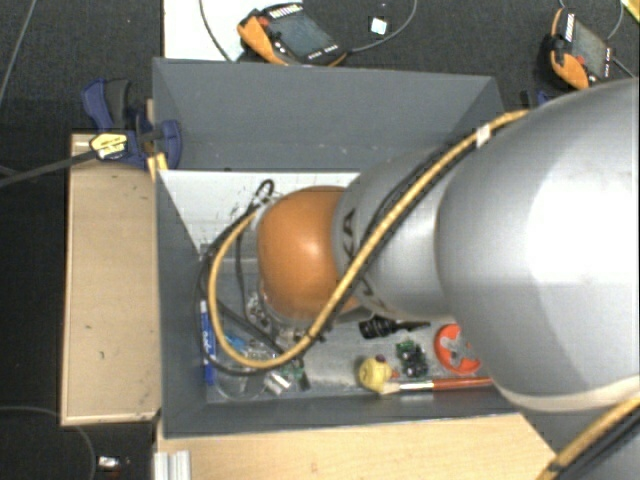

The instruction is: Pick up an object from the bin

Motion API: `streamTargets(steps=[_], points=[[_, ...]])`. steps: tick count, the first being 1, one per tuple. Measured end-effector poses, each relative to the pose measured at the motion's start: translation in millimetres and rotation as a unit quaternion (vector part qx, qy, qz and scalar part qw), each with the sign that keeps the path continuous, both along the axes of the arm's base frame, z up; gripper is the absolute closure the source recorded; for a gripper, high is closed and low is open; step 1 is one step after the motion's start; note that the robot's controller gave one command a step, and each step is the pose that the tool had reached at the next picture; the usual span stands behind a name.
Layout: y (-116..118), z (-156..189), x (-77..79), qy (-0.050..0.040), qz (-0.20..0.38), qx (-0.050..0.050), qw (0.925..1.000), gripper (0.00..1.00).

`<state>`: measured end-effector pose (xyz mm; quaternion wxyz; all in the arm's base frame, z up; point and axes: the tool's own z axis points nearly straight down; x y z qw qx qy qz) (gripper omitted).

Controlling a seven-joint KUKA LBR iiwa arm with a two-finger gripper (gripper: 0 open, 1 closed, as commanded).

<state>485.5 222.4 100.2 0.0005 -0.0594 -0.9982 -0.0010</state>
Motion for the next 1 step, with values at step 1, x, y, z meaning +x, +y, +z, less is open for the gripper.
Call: streamTargets(steps=[1], points=[[3.8,-30.0,0.3,-0.0093,-0.15,0.005,0.9887,0.0]])
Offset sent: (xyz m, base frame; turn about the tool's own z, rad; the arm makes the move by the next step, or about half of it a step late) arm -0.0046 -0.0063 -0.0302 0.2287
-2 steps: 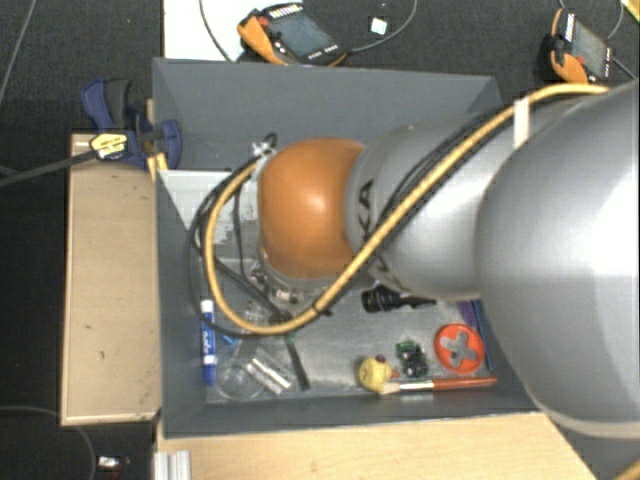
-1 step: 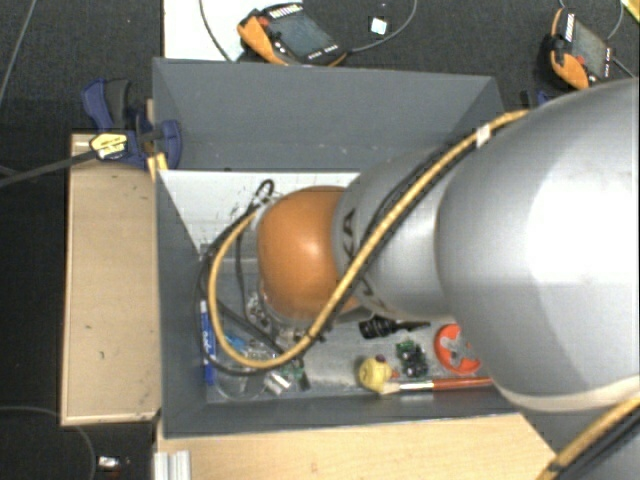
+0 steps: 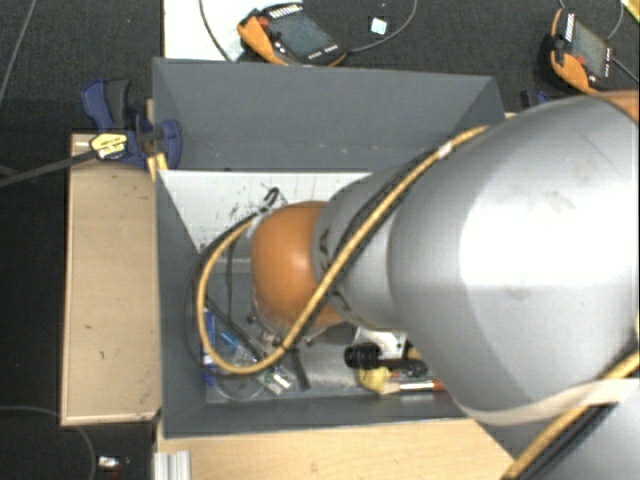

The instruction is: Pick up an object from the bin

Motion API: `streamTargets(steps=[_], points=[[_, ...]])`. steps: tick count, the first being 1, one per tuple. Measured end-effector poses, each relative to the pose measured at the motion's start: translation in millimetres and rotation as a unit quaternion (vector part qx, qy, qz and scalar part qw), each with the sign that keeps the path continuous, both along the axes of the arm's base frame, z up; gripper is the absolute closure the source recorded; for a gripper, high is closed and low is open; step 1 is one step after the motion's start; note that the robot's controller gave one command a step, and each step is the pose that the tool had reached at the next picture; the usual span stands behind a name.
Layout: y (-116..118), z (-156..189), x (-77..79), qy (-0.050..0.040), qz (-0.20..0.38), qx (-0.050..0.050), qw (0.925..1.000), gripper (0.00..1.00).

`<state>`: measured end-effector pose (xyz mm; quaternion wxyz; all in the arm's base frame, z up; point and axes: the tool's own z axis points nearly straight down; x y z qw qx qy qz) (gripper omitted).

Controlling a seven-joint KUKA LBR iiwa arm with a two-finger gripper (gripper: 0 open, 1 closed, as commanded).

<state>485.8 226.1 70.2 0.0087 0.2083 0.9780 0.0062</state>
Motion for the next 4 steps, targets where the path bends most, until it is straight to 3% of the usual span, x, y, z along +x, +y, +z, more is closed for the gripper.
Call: streamTargets(steps=[1,4], points=[[-9.6,1.0,-3.6,0.0074,0.035,-0.002,0.9994,1.0],[-10.0,27.0,-3.8,0.0076,0.034,-0.002,0.9994,1.0]])
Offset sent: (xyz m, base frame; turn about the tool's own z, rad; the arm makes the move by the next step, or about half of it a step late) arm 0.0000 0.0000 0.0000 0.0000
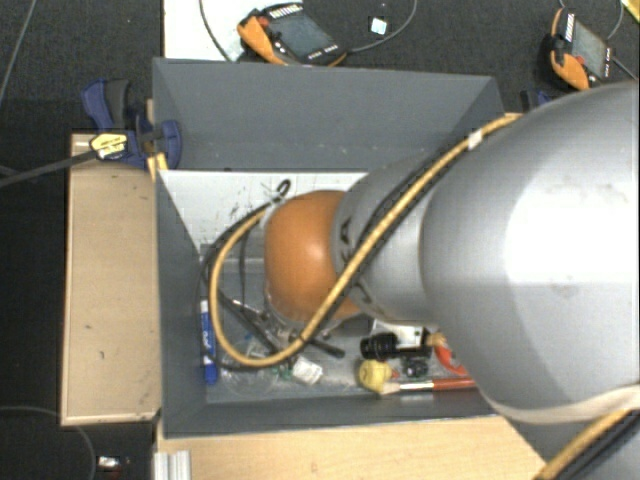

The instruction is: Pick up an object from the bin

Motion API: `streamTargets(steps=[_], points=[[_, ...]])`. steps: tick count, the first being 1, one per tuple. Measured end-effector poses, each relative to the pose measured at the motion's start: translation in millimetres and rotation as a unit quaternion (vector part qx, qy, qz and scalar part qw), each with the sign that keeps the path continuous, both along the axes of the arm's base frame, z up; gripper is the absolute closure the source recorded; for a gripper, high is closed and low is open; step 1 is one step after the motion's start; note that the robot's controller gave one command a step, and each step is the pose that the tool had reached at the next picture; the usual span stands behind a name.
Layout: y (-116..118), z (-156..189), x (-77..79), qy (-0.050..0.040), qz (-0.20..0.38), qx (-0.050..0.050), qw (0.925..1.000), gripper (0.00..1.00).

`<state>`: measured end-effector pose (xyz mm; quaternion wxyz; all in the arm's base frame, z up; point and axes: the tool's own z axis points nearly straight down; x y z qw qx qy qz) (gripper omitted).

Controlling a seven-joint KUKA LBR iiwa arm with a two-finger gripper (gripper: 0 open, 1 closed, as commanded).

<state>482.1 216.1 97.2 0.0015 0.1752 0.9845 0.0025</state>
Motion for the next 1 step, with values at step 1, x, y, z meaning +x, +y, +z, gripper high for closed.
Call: streamTargets(steps=[1], points=[[-0.8,22.0,-1.4,0.0028,0.0,-0.001,1.0,1.0]])
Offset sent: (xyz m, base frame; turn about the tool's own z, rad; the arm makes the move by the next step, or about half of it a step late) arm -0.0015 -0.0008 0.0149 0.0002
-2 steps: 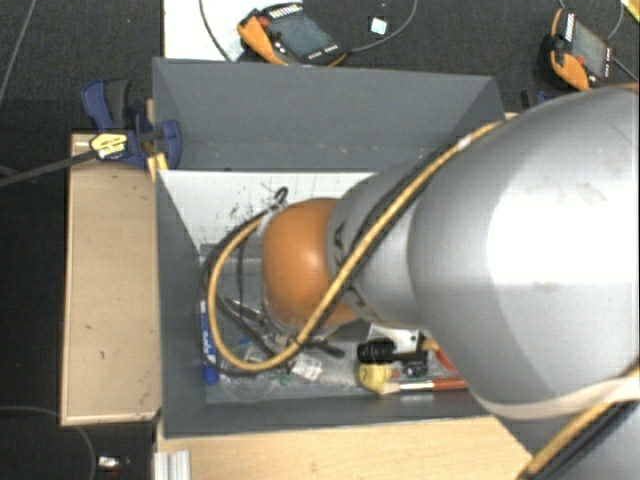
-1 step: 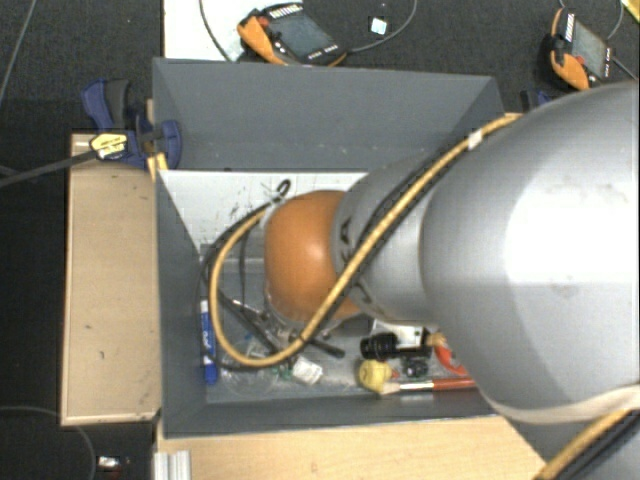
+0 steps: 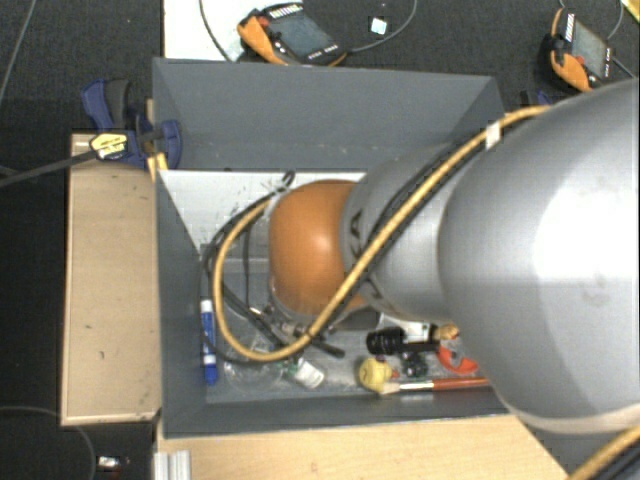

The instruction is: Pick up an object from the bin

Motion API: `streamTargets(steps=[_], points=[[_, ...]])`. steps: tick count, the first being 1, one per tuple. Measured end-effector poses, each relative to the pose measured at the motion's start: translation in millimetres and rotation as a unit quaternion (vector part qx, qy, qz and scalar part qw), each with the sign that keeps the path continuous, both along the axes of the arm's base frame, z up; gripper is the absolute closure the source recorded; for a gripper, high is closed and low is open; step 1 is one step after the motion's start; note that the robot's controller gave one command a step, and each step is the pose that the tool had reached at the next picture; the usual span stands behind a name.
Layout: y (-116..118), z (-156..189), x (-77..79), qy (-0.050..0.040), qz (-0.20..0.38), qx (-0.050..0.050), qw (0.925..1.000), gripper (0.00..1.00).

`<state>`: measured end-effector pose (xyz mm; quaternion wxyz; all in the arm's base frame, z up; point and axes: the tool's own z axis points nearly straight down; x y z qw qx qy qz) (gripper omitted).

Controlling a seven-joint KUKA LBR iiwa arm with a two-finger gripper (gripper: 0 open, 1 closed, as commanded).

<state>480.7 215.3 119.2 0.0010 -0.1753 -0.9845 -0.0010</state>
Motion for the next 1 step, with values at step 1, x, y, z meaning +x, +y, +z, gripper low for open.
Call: streamTargets(steps=[1], points=[[0.7,24.6,1.4,-0.0027,0.001,0.001,1.0,1.0]])
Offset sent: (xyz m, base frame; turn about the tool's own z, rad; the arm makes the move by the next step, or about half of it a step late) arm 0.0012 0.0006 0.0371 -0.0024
